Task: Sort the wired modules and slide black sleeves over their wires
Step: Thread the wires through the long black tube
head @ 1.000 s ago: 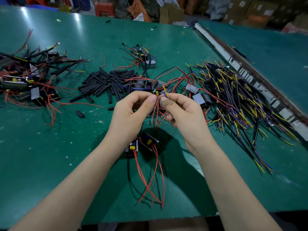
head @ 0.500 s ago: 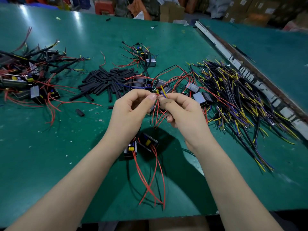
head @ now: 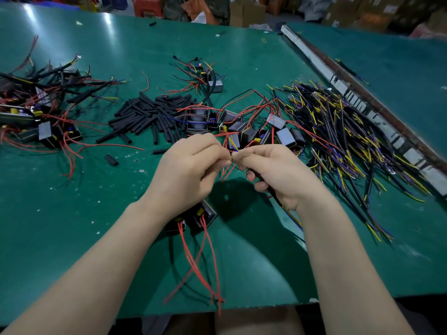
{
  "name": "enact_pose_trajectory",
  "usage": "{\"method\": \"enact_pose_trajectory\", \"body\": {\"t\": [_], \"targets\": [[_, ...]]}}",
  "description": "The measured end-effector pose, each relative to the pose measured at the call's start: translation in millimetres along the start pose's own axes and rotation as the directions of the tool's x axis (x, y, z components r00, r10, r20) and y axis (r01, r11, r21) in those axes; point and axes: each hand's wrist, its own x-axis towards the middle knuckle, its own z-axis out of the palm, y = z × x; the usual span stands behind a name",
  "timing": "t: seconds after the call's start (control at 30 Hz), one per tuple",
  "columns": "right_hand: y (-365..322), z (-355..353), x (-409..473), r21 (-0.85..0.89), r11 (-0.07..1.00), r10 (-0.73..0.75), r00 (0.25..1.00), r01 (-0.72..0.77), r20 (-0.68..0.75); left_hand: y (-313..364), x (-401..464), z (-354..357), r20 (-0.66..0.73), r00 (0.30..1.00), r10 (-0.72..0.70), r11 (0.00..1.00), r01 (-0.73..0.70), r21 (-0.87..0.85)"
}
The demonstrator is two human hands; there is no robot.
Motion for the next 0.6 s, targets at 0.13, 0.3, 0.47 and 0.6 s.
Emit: {"method": "enact_pose_trajectory", "body": {"t": [0.13,0.3,0.47,0.6], "targets": [[3,3,2,-0.269,0.940,-0.236,0.970,0.212,-0.061,0,0,-1,0.062,0.998,-0.025,0.991,0.017,0.133],[4,10,3,-0.372,0.860,-0.400,0.915,0.351,-0.061,1,0,-2,0.042,0.994,-0.101,0.989,0.096,0.109],[8,18,3,-0.510,0.726,-0.578,0.811,0.461,-0.091,6,1,-1,-0.007,0.986,-0.166,0.982,0.166,0.094],[10,25,1,-0.377,0.768,-0.599,0.789,0.518,-0.135,7,1,-2,-0.025,0.964,-0.266,0.957,0.267,0.112]]}}
